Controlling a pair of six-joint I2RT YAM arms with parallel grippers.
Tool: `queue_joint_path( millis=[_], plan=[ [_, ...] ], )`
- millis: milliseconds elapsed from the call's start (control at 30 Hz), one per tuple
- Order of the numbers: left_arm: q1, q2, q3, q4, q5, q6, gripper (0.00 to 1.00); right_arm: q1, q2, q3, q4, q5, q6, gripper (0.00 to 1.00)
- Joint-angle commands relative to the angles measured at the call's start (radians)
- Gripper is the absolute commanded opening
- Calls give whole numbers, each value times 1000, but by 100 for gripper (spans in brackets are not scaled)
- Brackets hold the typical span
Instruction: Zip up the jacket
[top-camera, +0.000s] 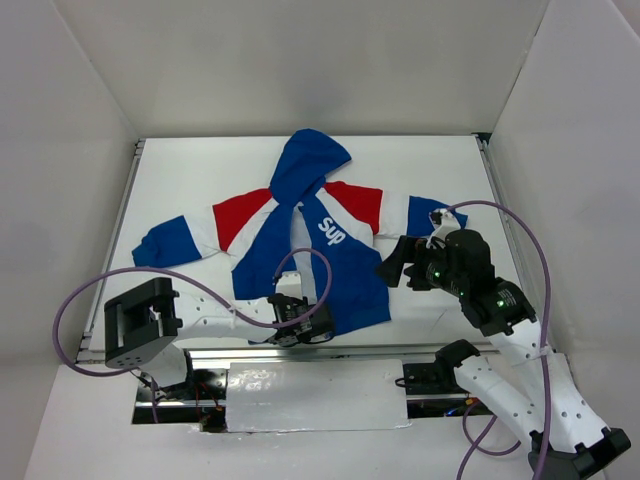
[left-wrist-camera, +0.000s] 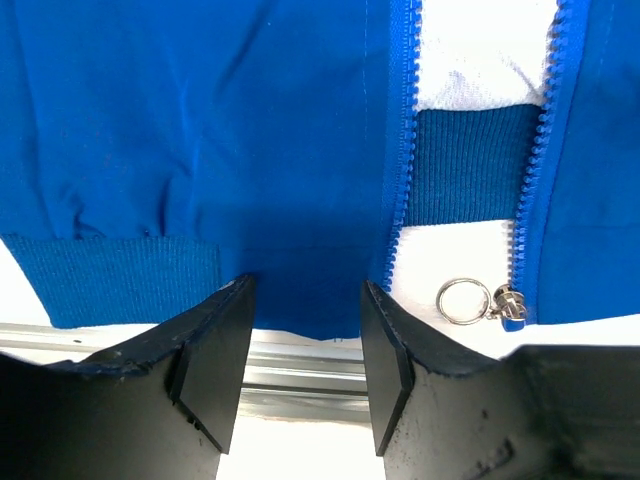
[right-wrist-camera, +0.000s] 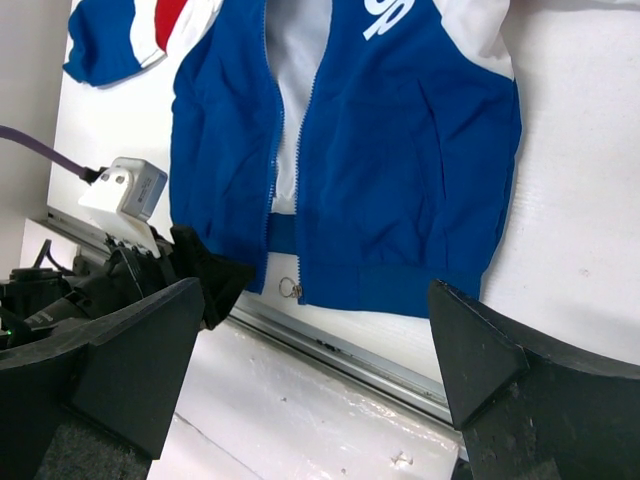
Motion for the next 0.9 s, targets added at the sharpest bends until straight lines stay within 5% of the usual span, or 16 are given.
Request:
queue_joint_path(
  millis=[0, 233, 467, 867],
  plan=[
    [-3, 19, 11, 7, 1, 8, 58, 12, -1, -3, 58, -6, -17, 100],
    [-4, 13, -28, 45, 21, 6, 56, 13, 1, -4, 61, -6, -17, 100],
    [-1, 51, -40, 77, 50, 14, 66, 13, -1, -3, 60, -3, -17, 100],
    [30, 74, -130, 206, 111, 27, 37, 15, -4, -1, 57, 5, -19, 100]
  ],
)
